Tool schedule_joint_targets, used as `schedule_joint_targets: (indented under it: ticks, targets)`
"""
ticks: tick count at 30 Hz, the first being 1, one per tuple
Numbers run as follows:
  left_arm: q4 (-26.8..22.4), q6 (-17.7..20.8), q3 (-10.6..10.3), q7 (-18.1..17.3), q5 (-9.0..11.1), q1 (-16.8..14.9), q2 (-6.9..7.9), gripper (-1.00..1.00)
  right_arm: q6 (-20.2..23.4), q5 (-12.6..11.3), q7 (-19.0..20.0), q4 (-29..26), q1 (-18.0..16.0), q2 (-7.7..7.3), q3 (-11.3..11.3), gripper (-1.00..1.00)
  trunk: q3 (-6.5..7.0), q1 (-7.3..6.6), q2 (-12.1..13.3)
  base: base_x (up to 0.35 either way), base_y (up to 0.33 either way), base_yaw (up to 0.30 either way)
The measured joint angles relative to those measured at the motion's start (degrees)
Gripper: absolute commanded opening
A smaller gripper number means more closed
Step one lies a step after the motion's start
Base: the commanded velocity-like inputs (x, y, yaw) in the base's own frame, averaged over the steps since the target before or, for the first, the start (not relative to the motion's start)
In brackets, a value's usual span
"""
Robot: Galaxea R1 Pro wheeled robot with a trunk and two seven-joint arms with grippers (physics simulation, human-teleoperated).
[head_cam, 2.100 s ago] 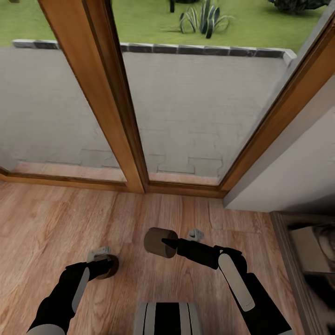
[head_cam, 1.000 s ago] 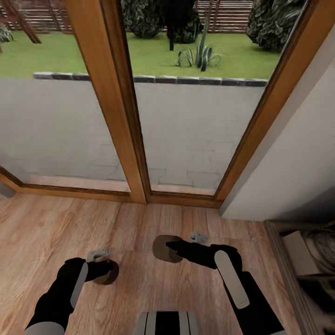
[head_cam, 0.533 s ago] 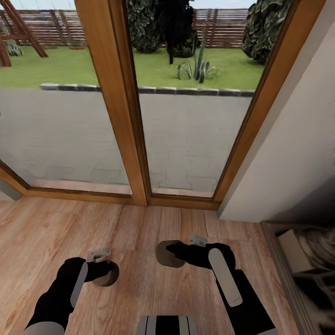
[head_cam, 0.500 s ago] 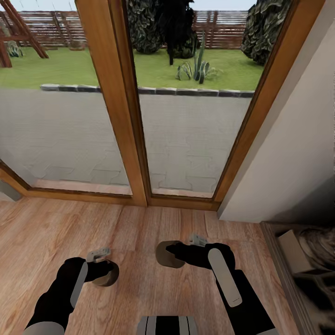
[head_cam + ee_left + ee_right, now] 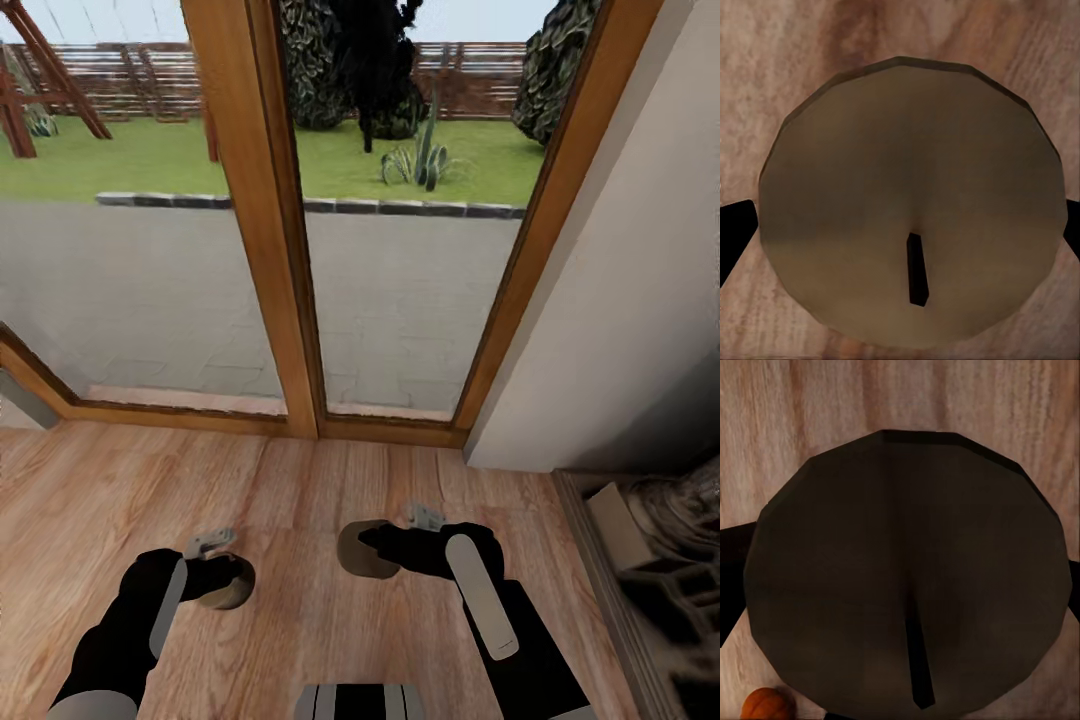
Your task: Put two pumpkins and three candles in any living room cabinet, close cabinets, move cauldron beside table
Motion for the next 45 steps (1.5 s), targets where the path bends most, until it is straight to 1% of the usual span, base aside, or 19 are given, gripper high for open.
schedule_joint_targets:
  ticks: [1,3,7,8,12,17,23,26,29,30,31,32,33,34,35,37,40,45]
  targets:
    - [0.0,0.1,0.0,0.0,0.0,0.0,0.00,-1.00,0.0,0.0,-0.8,0.0,0.0,0.02,0.0,-1.00,0.00,0.00,0.0,-0.066,0.000,0.000]
    - [-0.2,0.2,0.2,0.0,0.0,0.0,-0.01,-1.00,0.0,-0.2,-2.9,0.0,0.0,0.18,0.0,-1.00,0.44,-0.06,0.0,-0.034,0.000,0.000]
    - [-0.3,0.2,0.3,0.0,0.2,0.0,-0.07,-1.00,0.0,-0.4,-7.1,0.0,0.0,1.24,0.0,-1.00,1.32,-0.16,0.1,-0.012,0.000,0.000]
    - [-0.4,0.2,0.4,0.0,0.2,0.0,-0.08,-1.00,0.0,-0.4,-8.4,0.0,0.0,1.30,0.0,-1.00,1.55,-0.19,0.1,-0.004,0.000,0.000]
    - [-0.4,0.3,0.4,0.0,0.2,0.0,-0.03,-1.00,-0.1,-0.5,-9.6,-0.1,0.0,1.30,0.1,-1.00,2.43,-0.29,0.1,-0.001,0.000,0.000]
    - [-0.4,0.3,0.4,0.0,0.1,0.0,-0.01,-1.00,-0.5,-0.6,-9.9,-0.3,0.0,1.30,0.4,-1.00,3.54,-0.42,0.2,-0.001,0.000,0.000]
    - [-0.4,0.3,0.4,0.0,0.1,0.0,-0.01,-1.00,-0.7,-0.1,-10.7,-0.5,0.0,1.30,1.1,-1.00,4.87,-0.57,0.3,-0.190,0.000,0.000]
    - [-0.4,0.3,0.4,0.0,0.2,0.0,-0.01,-1.00,-0.4,-0.3,-13.3,-0.8,0.0,1.30,1.2,-1.00,5.53,-0.65,0.3,-0.030,0.000,0.000]
    - [-0.4,0.8,0.4,0.0,0.2,0.0,0.02,-1.00,-0.3,-0.1,-17.2,-0.6,0.0,1.30,1.3,-1.00,6.20,-0.73,0.4,-0.008,0.000,0.000]
    - [-0.4,1.4,0.4,0.0,0.1,0.0,0.05,-1.00,-0.5,-0.1,-18.9,-0.5,-0.1,1.30,1.2,-1.00,6.42,-0.75,0.4,-0.003,0.000,0.000]
    - [-0.6,1.8,0.4,0.0,0.1,0.0,0.06,-1.00,-0.4,0.1,-20.0,-0.6,-0.2,1.30,1.2,-1.00,6.64,-0.78,0.4,-0.002,0.000,0.000]
    - [-0.7,2.0,0.4,-0.1,0.2,0.0,0.06,-1.00,-0.4,-0.2,-20.7,-0.6,-0.2,1.30,1.2,-1.00,6.86,-0.81,0.4,-0.041,0.000,0.000]
    - [-1.1,2.5,0.4,-0.1,0.2,0.0,0.02,-1.00,-0.3,-0.3,-22.5,-0.7,-0.3,1.30,1.1,-1.00,7.09,-0.83,0.4,-0.132,0.000,0.000]
    - [-1.4,2.8,0.4,-0.1,0.4,0.0,-0.04,-1.00,0.1,0.3,-23.9,-0.7,-0.4,1.29,1.0,-1.00,7.31,-0.86,0.4,-0.224,0.005,0.000]
    - [-1.7,3.8,0.4,-0.1,0.4,0.0,-0.11,-1.00,0.1,0.0,-25.8,-0.8,-0.3,1.30,0.7,-1.00,7.53,-0.88,0.5,-0.259,0.026,0.000]
    - [-2.6,5.0,0.4,-0.2,0.4,0.0,-0.16,-1.00,0.1,-0.4,-27.6,-0.8,-0.3,1.30,0.6,-1.00,7.97,-0.93,0.5,-0.278,0.047,0.000]
    - [-3.5,6.4,0.3,-0.2,0.3,0.0,-0.15,-1.00,0.0,-0.7,-28.3,-0.8,-0.1,1.30,0.8,-1.00,8.63,-1.01,0.5,-0.112,0.017,0.000]
    - [-3.6,7.0,0.2,-0.2,0.3,0.1,-0.10,-1.00,-0.2,-0.5,-28.5,-0.9,0.3,1.30,0.8,-1.00,9.74,-1.14,0.6,-0.135,0.003,0.000]
